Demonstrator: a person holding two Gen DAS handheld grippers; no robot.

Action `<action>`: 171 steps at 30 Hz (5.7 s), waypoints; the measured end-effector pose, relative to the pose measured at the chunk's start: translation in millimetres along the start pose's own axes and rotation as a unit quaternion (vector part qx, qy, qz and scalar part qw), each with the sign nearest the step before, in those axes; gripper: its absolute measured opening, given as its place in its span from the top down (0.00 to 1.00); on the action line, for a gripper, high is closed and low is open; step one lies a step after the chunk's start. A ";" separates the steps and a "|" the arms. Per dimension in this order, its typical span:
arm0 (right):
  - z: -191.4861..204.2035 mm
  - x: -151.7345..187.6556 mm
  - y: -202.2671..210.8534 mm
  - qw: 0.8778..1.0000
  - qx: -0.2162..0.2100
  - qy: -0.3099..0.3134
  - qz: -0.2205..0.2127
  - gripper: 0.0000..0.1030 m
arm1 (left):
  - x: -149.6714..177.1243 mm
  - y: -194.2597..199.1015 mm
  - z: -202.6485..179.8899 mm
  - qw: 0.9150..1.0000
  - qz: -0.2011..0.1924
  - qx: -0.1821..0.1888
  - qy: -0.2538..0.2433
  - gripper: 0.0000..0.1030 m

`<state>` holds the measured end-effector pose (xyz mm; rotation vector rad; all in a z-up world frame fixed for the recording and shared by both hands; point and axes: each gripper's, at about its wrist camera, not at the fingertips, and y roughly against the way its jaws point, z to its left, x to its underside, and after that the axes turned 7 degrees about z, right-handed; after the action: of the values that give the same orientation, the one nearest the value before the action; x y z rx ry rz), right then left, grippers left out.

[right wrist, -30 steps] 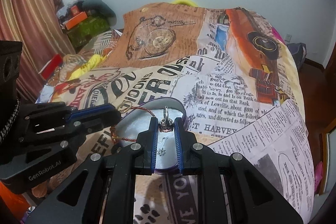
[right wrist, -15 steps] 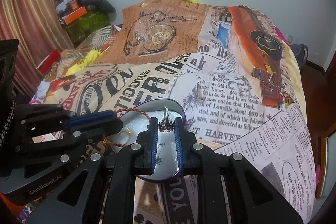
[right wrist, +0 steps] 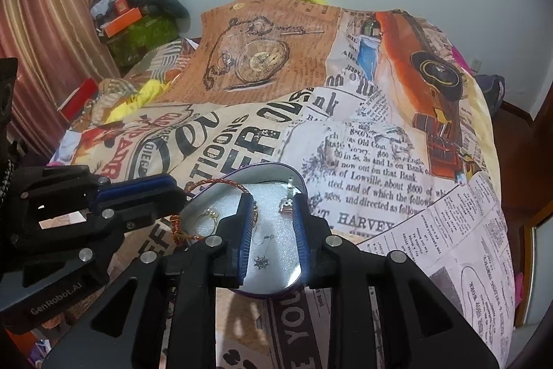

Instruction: Organize jewelry

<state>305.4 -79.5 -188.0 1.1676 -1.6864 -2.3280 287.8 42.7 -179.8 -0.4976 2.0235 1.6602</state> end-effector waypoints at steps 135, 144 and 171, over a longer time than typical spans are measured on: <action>46.0 69.8 15.2 0.998 -0.013 0.029 0.051 0.65 | 70.7 -3.8 6.5 0.996 0.044 -0.040 -0.062 0.98; 65.1 56.7 -2.1 0.995 -0.025 0.065 0.077 0.66 | 82.5 16.1 22.1 0.997 0.048 -0.043 -0.033 0.96; 26.4 74.8 24.1 0.998 0.004 0.036 0.044 0.81 | 67.6 -4.9 -12.2 0.997 0.061 -0.016 -0.040 0.73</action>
<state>227.1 -101.0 -205.3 1.1396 -1.6878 -2.2034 233.4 31.0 -220.3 -0.3176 2.0067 1.7569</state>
